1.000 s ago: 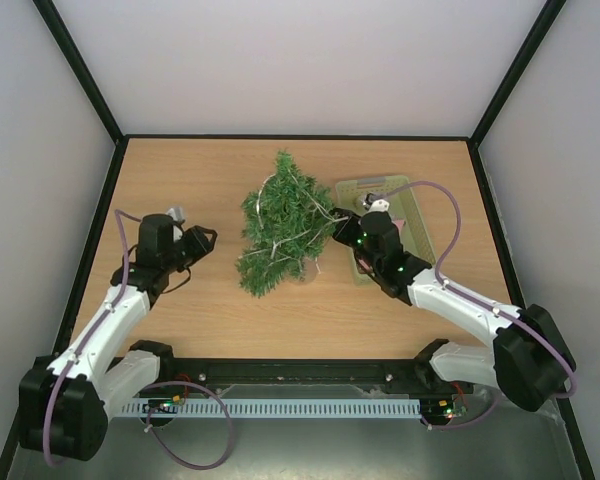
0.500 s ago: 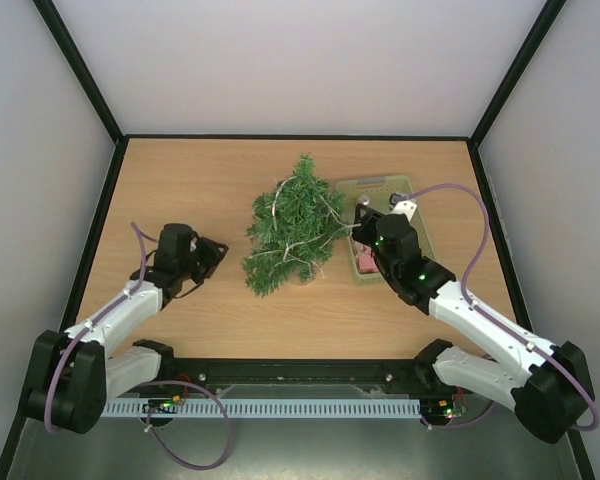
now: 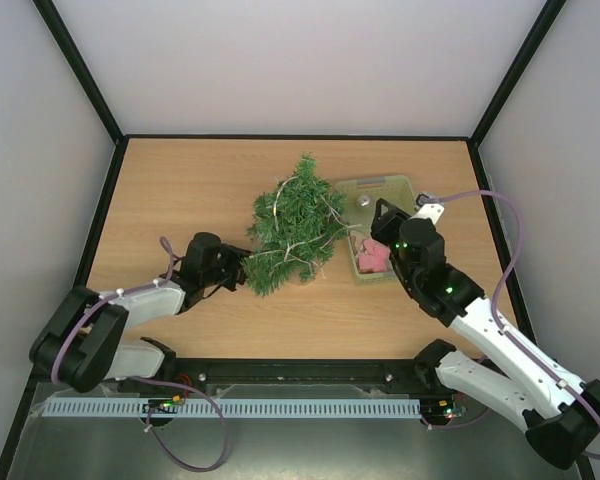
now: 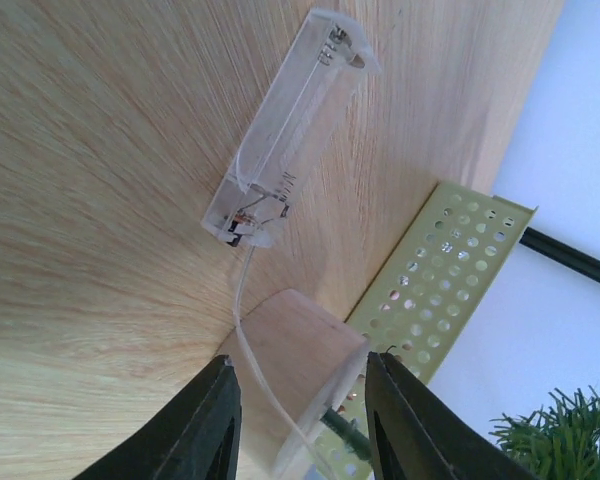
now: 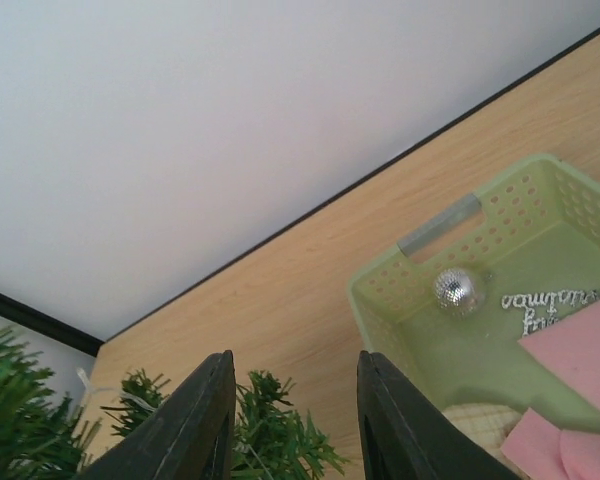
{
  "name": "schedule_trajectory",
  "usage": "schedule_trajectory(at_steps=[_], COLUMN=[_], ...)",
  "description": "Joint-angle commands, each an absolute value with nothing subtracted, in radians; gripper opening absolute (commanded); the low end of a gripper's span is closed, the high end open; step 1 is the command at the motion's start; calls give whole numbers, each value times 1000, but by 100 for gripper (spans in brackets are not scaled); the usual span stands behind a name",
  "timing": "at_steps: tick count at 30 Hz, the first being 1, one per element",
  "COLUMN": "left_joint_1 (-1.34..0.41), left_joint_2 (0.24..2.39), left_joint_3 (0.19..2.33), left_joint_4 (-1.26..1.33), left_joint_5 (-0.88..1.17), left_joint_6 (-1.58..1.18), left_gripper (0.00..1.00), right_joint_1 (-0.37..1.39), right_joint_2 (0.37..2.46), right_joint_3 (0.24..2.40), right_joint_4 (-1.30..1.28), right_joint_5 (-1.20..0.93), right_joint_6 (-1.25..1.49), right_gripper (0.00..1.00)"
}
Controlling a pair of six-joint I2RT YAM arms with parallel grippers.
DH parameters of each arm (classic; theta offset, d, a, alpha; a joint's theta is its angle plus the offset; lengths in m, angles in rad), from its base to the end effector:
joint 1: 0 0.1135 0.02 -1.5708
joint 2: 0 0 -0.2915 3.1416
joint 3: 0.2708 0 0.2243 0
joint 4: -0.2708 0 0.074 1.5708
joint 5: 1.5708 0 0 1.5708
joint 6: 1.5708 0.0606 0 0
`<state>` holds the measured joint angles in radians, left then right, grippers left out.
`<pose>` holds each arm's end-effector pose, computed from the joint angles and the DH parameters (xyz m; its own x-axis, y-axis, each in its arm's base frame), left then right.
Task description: Decorate the small christmas tree
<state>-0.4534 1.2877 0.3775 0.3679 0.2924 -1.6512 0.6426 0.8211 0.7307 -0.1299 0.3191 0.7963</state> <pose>0.2006 -0.1172 0.1914 -0.6021 -0.7684 0.2171 -0.5140 0.1649 -0.8418 0.1478 0.0869 0.3383 -0.3539 0.5829 -0.7314 -0.1015 0.7535 0.6496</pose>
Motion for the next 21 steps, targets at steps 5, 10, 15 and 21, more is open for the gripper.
schedule_trajectory(at_steps=[5, 10, 15, 21], left_joint_1=[-506, -531, -537, -537], left_joint_2=[1427, 1474, 1516, 1565], left_joint_3=[341, 333, 321, 333], left_joint_4=[653, 658, 722, 791], left_joint_5=[353, 367, 364, 342], left_joint_6=[-1904, -1947, -1975, -1999], left_gripper=[35, 36, 34, 31], right_joint_1=[639, 640, 640, 640], right_joint_2=[767, 764, 755, 753], right_joint_3=[785, 788, 794, 790], right_joint_4=[-181, -183, -183, -172], right_joint_5=[357, 361, 368, 359], right_joint_6=[801, 802, 798, 798], right_gripper=[33, 33, 33, 32])
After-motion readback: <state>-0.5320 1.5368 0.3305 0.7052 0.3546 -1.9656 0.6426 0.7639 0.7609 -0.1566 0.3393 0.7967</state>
